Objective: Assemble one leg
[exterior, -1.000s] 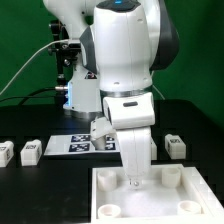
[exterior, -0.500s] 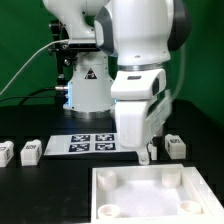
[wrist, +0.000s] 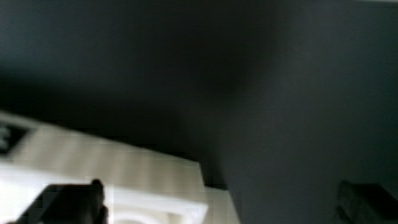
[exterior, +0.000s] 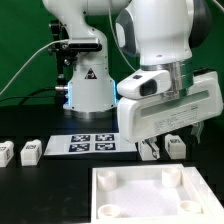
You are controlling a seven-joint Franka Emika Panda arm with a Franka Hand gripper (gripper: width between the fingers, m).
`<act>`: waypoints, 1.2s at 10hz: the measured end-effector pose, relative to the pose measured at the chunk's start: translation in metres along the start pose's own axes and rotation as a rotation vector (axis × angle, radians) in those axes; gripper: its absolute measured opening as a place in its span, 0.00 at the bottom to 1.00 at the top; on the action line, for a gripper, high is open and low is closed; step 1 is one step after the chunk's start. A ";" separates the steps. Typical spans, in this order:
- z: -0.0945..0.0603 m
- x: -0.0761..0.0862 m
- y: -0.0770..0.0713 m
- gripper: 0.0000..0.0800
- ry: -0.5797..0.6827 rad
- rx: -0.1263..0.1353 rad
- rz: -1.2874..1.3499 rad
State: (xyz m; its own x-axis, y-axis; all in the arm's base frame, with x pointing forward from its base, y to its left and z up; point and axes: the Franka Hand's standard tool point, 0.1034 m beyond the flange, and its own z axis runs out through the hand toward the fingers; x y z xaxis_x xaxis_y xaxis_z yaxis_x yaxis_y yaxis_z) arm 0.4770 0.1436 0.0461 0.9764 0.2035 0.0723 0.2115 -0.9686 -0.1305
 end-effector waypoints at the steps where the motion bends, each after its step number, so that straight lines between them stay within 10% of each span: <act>1: 0.000 0.000 -0.001 0.81 0.000 0.002 0.075; 5: 0.005 -0.021 -0.049 0.81 -0.193 -0.020 0.185; 12: 0.007 -0.038 -0.047 0.81 -0.804 -0.014 0.104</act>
Offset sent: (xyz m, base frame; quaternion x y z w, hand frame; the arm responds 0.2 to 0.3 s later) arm -0.0210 0.0266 -0.0007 -0.0619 -0.1578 0.0379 0.9848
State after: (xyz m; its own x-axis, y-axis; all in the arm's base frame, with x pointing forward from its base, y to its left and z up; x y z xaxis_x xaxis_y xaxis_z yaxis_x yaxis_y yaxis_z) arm 0.4301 0.1828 0.0423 0.7245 0.1478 -0.6733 0.1227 -0.9888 -0.0850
